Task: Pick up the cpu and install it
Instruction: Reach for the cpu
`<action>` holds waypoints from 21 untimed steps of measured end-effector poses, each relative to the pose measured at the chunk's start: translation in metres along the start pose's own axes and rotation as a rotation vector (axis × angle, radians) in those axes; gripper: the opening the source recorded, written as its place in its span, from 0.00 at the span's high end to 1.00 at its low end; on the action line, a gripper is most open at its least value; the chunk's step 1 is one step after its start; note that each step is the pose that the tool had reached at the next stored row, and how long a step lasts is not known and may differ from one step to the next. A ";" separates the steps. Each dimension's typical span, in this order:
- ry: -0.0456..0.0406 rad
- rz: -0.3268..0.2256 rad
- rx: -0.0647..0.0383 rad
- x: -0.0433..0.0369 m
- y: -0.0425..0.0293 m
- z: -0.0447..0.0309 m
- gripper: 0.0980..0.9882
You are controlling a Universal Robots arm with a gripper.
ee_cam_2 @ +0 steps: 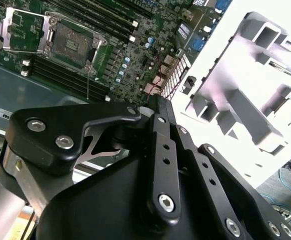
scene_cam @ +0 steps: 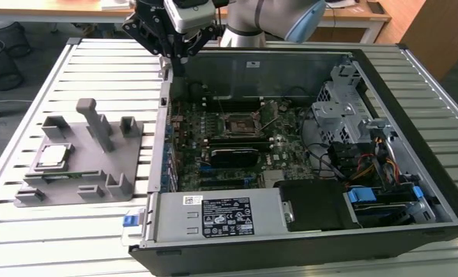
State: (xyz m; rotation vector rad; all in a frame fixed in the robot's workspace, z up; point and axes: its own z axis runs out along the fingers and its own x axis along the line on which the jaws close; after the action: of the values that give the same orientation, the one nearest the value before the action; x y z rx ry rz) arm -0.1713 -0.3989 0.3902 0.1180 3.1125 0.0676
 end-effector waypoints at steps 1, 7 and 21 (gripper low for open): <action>0.0000 0.000 0.000 0.0008 -0.0001 0.0000 0.99; -0.0001 0.000 0.000 0.0048 -0.0004 0.0004 0.99; 0.0000 0.000 0.000 0.0140 -0.0011 0.0013 0.99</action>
State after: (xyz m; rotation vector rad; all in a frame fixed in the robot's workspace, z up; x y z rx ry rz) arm -0.1852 -0.3989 0.3885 0.1180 3.1126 0.0676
